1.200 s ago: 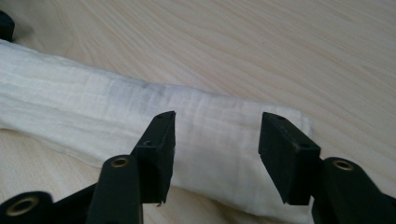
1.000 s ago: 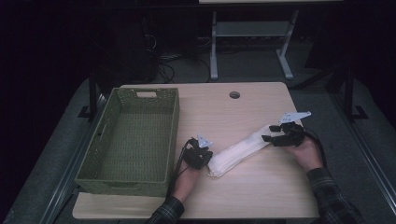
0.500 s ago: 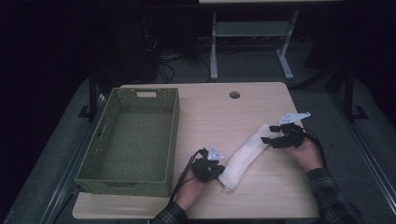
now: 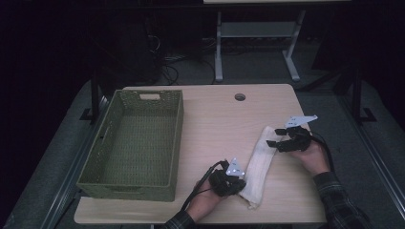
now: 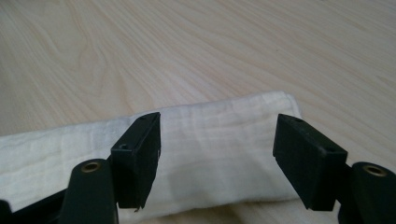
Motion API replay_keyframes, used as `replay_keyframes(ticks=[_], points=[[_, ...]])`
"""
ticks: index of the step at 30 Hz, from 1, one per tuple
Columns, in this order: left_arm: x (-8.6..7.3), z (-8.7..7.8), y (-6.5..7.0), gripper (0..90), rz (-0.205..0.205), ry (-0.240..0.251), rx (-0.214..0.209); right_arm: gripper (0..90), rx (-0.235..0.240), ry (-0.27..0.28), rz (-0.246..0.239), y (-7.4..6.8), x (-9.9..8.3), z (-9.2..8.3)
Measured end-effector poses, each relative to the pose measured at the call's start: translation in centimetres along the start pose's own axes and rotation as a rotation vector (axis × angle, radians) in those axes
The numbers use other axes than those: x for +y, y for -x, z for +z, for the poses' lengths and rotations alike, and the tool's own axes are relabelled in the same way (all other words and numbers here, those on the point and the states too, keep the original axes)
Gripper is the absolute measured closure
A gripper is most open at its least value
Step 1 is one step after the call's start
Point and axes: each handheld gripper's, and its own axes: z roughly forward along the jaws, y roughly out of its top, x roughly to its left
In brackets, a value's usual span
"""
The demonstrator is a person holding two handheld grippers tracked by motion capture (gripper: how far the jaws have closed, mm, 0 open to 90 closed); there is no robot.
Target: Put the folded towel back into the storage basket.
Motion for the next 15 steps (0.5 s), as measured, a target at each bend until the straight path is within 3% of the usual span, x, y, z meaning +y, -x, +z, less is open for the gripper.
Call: replay_keyframes(ticks=[5, 8, 10, 15], points=[[1.3, -1.1, -1.3, 66.4, 0.059, 0.06, -0.007, 31.6, 0.002, 0.001, 0.0, 0.0, 0.0, 0.0], [1.9, -1.4, -1.8, 57.5, 0.092, 0.077, -0.034, 31.5, 0.004, 0.005, -0.008, 0.1, -0.1, 0.0], [2.2, -1.2, -2.0, 48.1, 0.107, 0.075, -0.048, 31.5, 0.006, 0.004, -0.01, 0.1, -0.1, 0.0], [3.2, -0.4, -2.2, 37.0, 0.147, 0.076, -0.096, 31.4, 0.013, -0.002, 0.001, -0.1, -0.1, 0.0]])
